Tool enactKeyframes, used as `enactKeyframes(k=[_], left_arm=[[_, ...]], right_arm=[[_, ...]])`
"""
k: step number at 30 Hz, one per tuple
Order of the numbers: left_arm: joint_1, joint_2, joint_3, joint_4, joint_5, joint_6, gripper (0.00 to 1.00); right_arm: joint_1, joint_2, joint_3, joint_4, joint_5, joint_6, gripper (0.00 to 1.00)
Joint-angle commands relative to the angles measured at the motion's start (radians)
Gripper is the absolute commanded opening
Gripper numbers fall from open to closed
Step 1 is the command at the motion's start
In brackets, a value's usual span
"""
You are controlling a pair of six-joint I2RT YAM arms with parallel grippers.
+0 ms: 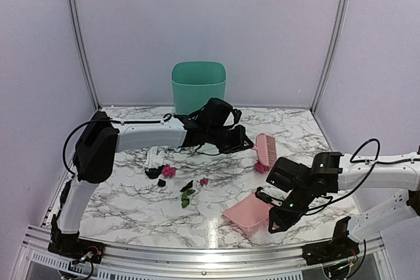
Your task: Sweep away the paper scraps from the table
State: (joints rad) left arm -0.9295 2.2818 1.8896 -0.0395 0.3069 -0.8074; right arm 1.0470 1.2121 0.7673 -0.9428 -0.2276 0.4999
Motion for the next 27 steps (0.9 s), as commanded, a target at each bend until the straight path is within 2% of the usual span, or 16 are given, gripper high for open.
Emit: enactKeyframes(k=[1,9,15,21,27], left_arm=[[0.01,0.014,-0.013,-0.097,-0.043,-0.036,0.0],[0.02,-0.121,-0.133,-0.22,-0.136,0.069,0.0],[0.043,-0.245,-0.244,-0.359,-0.251,0.204,0.0],[0.077,-0.376,-0.386,-0.453,-0.281,0.28,0.0],[0.076,-0.517,-0.524,-0.483,-0.292,0.279,0.0]], right_arm=[[0.007,0.006,0.007,0.004,-0.006,-0.001,0.0],[0.005,0.054,0.04,0.008,0.014,-0.03,0.0],[0.005,0.096,0.079,0.014,0.037,-0.057,0.0],[-0.008,0.189,0.156,0.036,0.076,-0.113,0.0],[-0.028,0.284,0.236,0.044,0.099,-0.184,0.0]])
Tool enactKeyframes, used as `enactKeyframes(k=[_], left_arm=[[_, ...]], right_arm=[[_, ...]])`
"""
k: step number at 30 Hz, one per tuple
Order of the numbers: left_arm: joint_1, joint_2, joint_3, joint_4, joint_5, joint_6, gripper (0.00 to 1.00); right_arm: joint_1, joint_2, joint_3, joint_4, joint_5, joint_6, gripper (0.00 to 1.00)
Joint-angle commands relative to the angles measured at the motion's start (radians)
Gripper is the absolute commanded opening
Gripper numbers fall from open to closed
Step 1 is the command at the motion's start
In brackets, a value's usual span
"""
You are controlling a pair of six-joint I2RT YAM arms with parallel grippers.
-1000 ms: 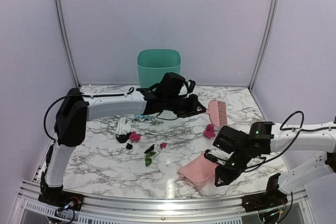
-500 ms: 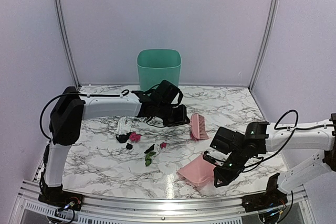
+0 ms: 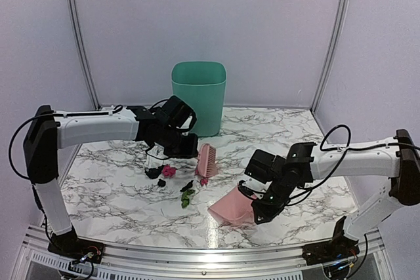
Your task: Sweep away the paper scraps from the table
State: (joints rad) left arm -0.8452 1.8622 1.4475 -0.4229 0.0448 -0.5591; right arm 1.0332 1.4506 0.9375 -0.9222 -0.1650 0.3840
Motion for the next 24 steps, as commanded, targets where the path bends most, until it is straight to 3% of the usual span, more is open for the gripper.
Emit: enactKeyframes(k=[1,10,16,18,24], left_arm=[[-0.009,-0.127,-0.11,-0.101,-0.029,0.028,0.0],[-0.023,-0.412,-0.352,-0.107,0.016,-0.04,0.0],[-0.038,-0.555,-0.343,-0.11,0.051,-0.069,0.0],[-0.038,-0.591,-0.323,-0.122,0.024,-0.053,0.0],[-0.013,-0.63,-0.288,-0.186,-0.232,0.035,0.0]], right_arm=[[-0.013,0.064,0.078,0.023,0.044,-0.085,0.0],[-0.027,0.203,0.211,0.02,0.06,-0.202,0.0],[-0.001,0.254,0.269,0.057,-0.026,-0.208,0.0],[0.022,0.271,0.271,0.056,-0.034,-0.218,0.0],[0.047,0.288,0.254,0.072,-0.046,-0.205,0.0]])
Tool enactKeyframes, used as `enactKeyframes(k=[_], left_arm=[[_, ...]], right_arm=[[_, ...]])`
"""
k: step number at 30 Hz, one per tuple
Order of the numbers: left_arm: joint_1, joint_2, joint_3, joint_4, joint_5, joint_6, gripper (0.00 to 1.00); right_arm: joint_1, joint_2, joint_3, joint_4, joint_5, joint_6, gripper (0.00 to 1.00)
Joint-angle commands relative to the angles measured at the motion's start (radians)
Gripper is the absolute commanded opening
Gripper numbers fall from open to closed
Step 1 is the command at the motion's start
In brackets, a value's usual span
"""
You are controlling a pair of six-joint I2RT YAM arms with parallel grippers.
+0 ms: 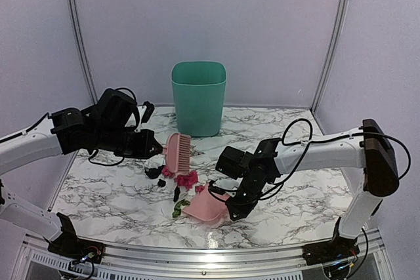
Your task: Sweep away the paper scraps from the table
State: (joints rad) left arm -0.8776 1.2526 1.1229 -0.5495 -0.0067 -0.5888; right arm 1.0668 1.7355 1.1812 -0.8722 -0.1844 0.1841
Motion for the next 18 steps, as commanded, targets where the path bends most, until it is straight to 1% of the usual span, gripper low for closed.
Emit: enactKeyframes(k=[1,4,9,13,18], left_arm=[[0.025,-0.019,0.036,-0.061,-0.214,0.084,0.0],[0.035,0.02,0.048,-0.059,-0.271,0.148,0.0],[0.037,0.144,0.104,-0.01,-0.266,0.272,0.0],[0.037,0.251,0.147,0.031,-0.185,0.347,0.0],[0.037,0.384,0.181,0.033,-0.169,0.384,0.0]], right_arm=[[0.014,0.002,0.007,0.03,-0.03,-0.003,0.0],[0.013,0.006,0.006,0.036,-0.017,0.009,0.0],[-0.042,0.007,0.006,0.034,0.017,0.052,0.0],[-0.078,-0.008,-0.017,0.052,0.012,0.051,0.0],[-0.077,0.029,-0.011,0.078,-0.019,0.012,0.0]])
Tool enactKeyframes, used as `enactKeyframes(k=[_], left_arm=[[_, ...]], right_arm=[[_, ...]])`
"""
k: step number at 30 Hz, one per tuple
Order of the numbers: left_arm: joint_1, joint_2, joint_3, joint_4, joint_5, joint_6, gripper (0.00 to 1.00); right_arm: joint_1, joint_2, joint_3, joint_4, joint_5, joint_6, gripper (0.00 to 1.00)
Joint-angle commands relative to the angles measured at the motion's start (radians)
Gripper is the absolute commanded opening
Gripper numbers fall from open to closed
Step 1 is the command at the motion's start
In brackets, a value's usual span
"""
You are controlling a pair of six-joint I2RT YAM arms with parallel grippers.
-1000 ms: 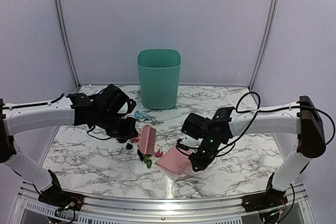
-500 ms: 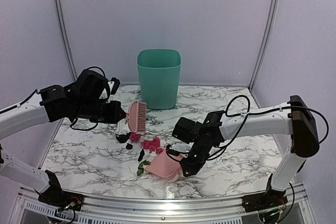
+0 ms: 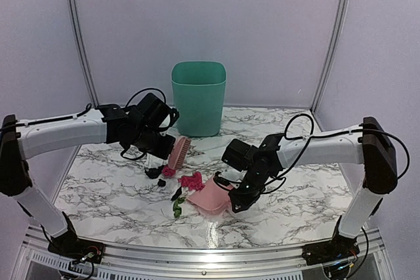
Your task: Sweep away the paper scraps from the table
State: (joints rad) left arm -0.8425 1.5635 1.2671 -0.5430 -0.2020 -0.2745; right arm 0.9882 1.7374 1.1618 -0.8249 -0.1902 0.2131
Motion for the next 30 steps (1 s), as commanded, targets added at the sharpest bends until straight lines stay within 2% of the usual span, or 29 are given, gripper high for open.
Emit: enactKeyframes(k=[1,9,17,30], left_arm=[[0.002,0.087,0.04,0.025,0.039,0.074,0.0],[-0.002,0.06,-0.003,0.024,0.191,0.043,0.0],[-0.019,0.039,-0.026,0.038,0.254,-0.032,0.0],[-0.048,0.014,-0.007,0.1,0.366,-0.114,0.0]], right_arm=[[0.0,0.035,0.013,0.034,-0.016,-0.023,0.0],[0.0,0.061,0.051,0.056,-0.017,-0.072,0.0],[-0.002,0.093,0.058,0.105,-0.049,-0.105,0.0],[-0.002,0.007,-0.025,0.2,-0.028,-0.08,0.0]])
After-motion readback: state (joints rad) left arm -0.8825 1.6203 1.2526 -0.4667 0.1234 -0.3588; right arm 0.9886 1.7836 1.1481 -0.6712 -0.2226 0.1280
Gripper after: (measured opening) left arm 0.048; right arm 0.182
